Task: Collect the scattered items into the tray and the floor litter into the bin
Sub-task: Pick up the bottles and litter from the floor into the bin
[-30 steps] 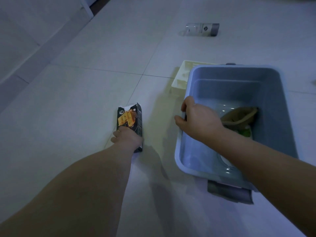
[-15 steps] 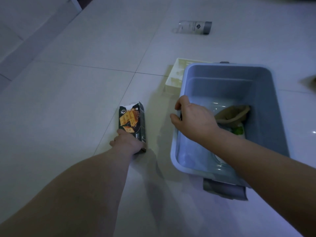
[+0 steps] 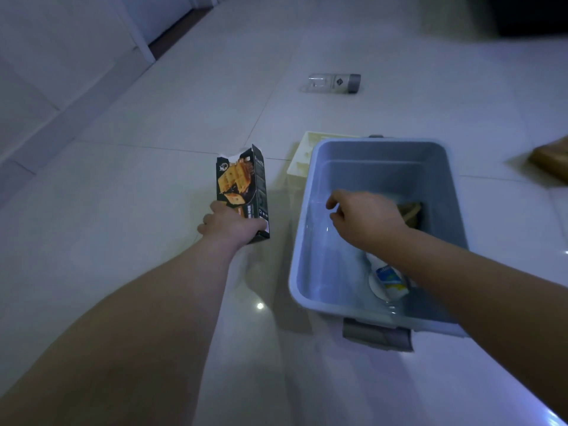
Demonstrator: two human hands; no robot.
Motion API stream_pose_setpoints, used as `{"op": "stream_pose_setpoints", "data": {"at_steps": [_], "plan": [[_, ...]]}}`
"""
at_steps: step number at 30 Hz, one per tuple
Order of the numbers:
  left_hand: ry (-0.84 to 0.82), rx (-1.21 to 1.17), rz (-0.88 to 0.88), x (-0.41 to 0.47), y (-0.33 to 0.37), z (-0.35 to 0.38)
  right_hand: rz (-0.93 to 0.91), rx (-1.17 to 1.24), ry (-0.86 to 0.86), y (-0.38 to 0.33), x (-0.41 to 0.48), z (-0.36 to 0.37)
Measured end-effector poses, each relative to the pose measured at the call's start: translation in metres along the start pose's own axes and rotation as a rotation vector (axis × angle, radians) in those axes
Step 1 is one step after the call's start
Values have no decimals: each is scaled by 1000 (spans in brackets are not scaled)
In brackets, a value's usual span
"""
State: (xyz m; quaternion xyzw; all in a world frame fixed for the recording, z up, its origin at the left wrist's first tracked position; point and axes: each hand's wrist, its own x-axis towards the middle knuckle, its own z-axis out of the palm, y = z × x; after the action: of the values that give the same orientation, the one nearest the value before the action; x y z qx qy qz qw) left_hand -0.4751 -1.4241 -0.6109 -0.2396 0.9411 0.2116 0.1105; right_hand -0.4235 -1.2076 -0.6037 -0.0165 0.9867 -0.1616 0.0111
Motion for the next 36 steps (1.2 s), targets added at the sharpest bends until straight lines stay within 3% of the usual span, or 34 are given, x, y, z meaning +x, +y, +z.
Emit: {"op": "stream_pose_setpoints", "data": {"at_steps": [7,14,20,27,36], "plan": [[34,-189,120,-20,53,-16,163,-160,-90,49,-21,-25],[1,-234,327,-56,105,-9,186,-344,-39,85,-41,-36],[-108,5,450,-83,124,2,186,-366,-39,99,-50,-45],[-251,265,425,-100,124,12,235,-343,-47,100,-53,-49],[-361,252,351,-99,117,12,274,-289,-37,103,-59,-48]]}}
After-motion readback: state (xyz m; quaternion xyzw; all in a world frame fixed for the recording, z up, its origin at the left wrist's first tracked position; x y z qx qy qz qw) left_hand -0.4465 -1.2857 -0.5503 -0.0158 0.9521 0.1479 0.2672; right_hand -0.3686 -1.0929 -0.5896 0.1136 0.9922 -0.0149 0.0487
